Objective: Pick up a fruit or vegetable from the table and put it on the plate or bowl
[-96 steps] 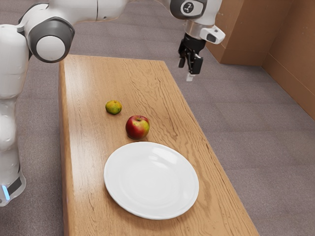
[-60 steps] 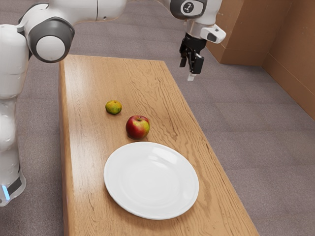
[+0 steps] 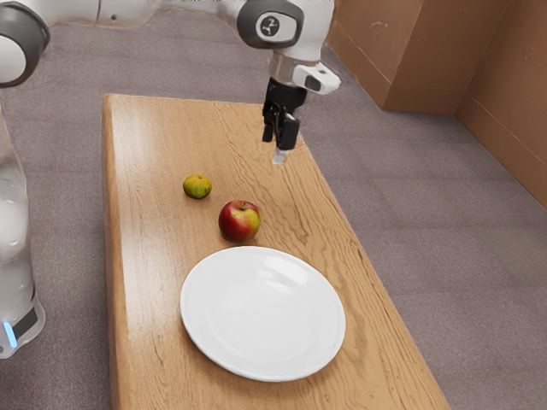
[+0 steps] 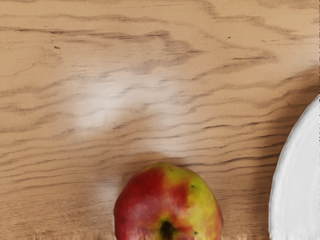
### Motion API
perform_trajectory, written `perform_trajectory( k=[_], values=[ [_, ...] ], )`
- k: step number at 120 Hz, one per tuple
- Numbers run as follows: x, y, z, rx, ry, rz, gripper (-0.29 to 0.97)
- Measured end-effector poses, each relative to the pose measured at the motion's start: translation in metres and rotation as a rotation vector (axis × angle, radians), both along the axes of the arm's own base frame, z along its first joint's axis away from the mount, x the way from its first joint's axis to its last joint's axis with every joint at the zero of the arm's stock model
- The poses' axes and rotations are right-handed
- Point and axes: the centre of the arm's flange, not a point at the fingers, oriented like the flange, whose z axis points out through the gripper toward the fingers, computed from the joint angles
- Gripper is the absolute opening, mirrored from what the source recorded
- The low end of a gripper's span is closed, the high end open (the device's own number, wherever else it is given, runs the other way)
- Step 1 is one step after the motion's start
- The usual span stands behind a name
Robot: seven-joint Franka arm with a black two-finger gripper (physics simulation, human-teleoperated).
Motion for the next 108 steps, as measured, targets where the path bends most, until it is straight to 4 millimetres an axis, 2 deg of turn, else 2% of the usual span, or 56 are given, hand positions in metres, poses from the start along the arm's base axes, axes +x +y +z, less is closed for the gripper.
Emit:
perform_trajectory(
  k=[7,20,28,31,37,56,67,80,87,101,108],
  values=[
    [-0.030,-0.002,-0.004,-0.015,-0.016,0.001,0.68],
    [-0.080,0.017,0.008,-0.034,-0.066,0.038,0.68],
    [-0.122,0.026,0.013,-0.032,-0.097,0.054,0.68],
    [-0.139,0.026,0.010,-0.030,-0.105,0.054,0.68],
    [-0.161,0.024,-0.002,-0.026,-0.105,0.050,0.68],
    [-0.199,0.002,-0.038,0.008,-0.106,0.007,0.68],
    [-0.221,0.002,-0.041,0.010,-0.138,0.007,0.68],
    [-0.238,0.015,-0.035,0.005,-0.164,0.023,0.68],
    [-0.242,0.040,-0.034,-0.007,-0.169,0.059,0.68],
    [-0.214,0.073,-0.057,-0.002,-0.119,0.087,0.68],
    [-0.207,0.084,-0.062,-0.001,-0.122,0.096,0.68]
  ],
)
